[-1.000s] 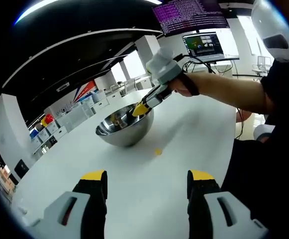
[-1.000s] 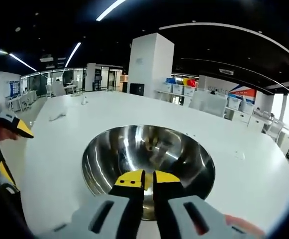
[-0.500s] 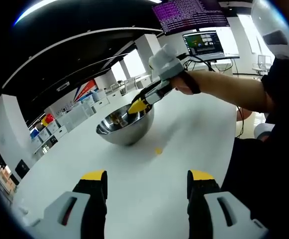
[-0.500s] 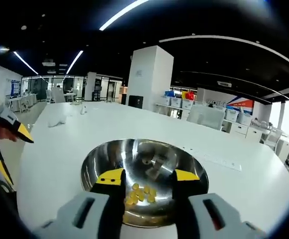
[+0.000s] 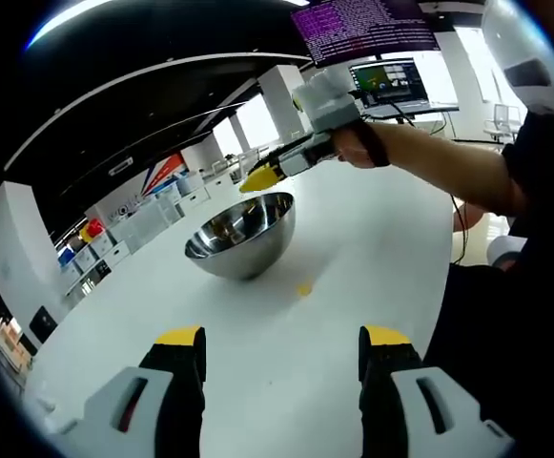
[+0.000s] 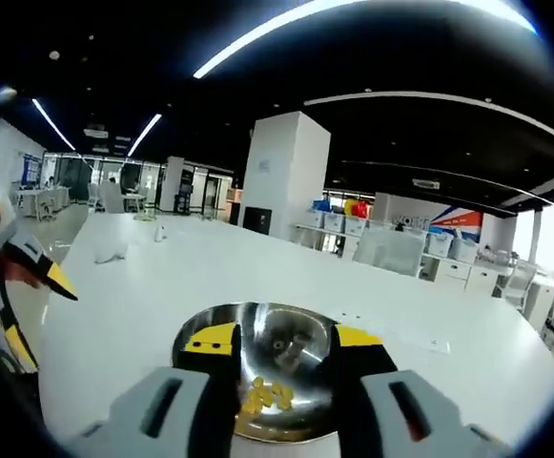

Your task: Pick up the QQ candy scattered on the table and place it into the stainless steel bowl on the table

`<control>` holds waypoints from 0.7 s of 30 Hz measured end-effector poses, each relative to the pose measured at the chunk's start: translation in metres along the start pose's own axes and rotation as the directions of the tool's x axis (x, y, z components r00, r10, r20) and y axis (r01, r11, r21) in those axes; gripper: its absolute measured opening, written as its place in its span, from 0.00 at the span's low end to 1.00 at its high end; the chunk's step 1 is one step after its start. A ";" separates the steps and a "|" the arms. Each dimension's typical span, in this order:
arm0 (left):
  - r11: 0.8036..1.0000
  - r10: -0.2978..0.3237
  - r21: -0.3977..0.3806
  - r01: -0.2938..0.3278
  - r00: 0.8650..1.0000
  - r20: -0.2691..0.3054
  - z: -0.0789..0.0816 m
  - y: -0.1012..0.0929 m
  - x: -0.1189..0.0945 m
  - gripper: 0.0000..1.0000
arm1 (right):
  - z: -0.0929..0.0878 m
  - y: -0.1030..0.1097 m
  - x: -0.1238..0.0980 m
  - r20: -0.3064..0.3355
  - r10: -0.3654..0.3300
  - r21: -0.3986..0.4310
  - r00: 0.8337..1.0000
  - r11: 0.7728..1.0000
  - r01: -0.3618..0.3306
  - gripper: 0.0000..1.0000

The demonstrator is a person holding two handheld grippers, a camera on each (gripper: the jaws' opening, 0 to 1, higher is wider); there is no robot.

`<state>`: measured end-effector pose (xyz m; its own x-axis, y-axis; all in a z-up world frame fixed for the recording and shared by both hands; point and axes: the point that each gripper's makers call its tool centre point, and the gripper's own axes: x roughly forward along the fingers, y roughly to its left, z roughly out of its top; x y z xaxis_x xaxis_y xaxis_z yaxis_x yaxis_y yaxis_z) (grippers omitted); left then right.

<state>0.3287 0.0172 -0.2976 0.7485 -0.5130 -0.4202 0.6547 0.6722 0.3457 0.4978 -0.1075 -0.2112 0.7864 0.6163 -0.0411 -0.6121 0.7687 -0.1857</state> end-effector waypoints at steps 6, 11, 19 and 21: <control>1.000 0.005 0.002 -0.005 1.000 0.001 0.002 0.001 -0.001 0.65 | 0.061 0.016 -0.025 0.192 0.047 -0.018 0.980 0.999 -0.044 0.32; 1.000 0.011 0.002 -0.011 1.000 0.000 0.001 0.001 -0.002 0.65 | 0.082 0.044 -0.047 0.259 0.119 -0.024 0.958 0.993 -0.117 0.30; 1.000 0.016 -0.005 -0.016 1.000 -0.003 -0.002 0.001 -0.003 0.65 | 0.053 0.099 -0.059 0.245 0.245 -0.034 0.938 0.969 -0.244 0.25; 1.000 0.017 -0.007 -0.017 1.000 -0.001 -0.002 0.001 -0.002 0.65 | 0.035 0.106 -0.057 0.206 0.251 -0.026 0.946 0.968 -0.251 0.25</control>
<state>0.3275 0.0202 -0.2979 0.7595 -0.5008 -0.4152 0.6411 0.6844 0.3472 0.3853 -0.0544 -0.1939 0.5732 0.8111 0.1163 -0.7877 0.5845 -0.1945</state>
